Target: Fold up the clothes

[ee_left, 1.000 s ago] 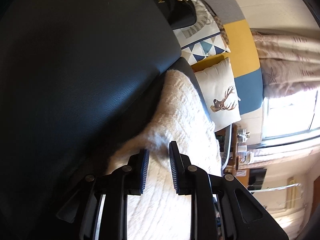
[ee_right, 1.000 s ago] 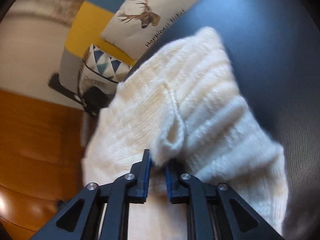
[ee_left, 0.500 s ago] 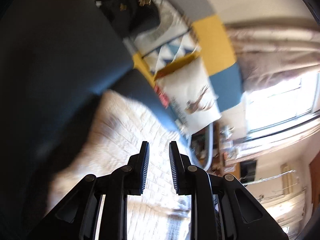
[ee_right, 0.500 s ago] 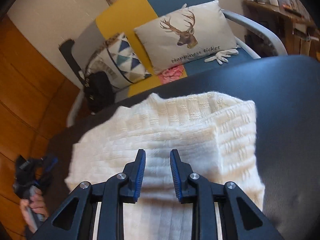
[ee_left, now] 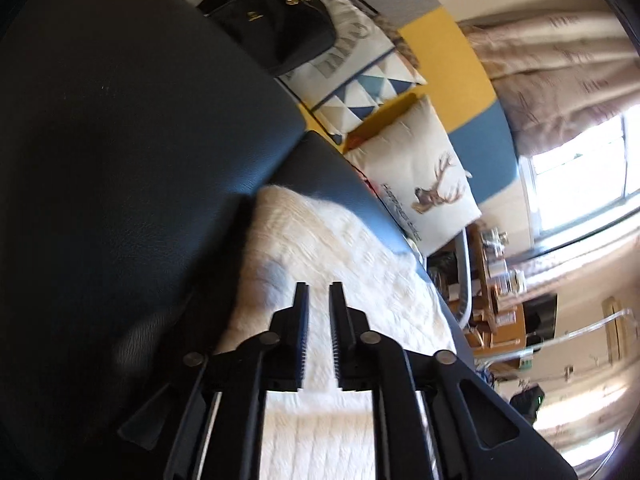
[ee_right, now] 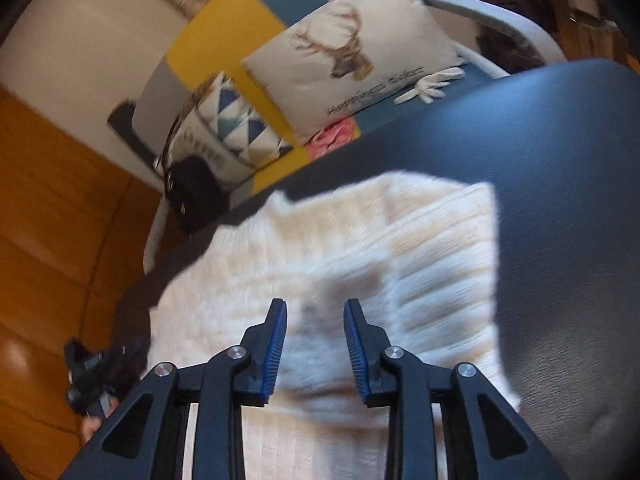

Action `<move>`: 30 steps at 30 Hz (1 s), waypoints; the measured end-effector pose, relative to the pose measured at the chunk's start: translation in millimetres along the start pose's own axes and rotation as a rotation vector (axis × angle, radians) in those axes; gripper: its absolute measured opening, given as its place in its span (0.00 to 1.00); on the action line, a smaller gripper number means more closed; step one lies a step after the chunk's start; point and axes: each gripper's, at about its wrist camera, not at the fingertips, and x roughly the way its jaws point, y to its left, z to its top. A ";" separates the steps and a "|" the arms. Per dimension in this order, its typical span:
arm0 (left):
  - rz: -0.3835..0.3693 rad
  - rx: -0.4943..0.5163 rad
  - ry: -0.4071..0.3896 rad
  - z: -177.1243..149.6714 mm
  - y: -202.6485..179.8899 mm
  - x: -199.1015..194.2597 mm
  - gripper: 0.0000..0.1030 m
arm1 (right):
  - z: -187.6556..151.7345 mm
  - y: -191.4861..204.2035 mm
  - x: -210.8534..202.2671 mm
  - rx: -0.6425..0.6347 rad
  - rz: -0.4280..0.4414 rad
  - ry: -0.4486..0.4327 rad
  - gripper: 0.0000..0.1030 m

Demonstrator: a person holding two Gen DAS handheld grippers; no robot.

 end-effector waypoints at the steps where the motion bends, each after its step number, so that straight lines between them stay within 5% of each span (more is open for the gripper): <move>1: -0.017 0.005 0.014 -4.3 -0.8 -2.8 0.12 | 4.8 -8.7 -2.1 0.033 -0.003 -0.009 0.33; 6: -0.022 0.023 0.067 -23.8 0.7 4.5 0.12 | 17.4 -38.4 10.9 0.145 0.119 0.057 0.39; 10: -0.003 -0.023 0.087 -34.7 17.9 6.6 0.12 | 19.7 -34.1 33.9 0.126 0.121 0.117 0.36; 14: -0.017 -0.035 0.055 -40.4 23.3 -9.6 0.12 | 16.0 -2.5 36.7 -0.039 0.031 0.113 0.10; 18: -0.056 -0.061 -0.010 -44.5 33.0 -34.3 0.12 | 15.9 25.5 14.5 -0.143 0.046 0.019 0.10; 23: -0.111 -0.162 -0.052 -49.2 51.1 -51.5 0.20 | 5.3 17.4 41.9 -0.169 -0.089 0.108 0.11; 30: -0.115 -0.187 -0.016 -44.3 46.9 -30.5 0.23 | -0.6 0.3 43.5 -0.091 -0.047 0.116 0.11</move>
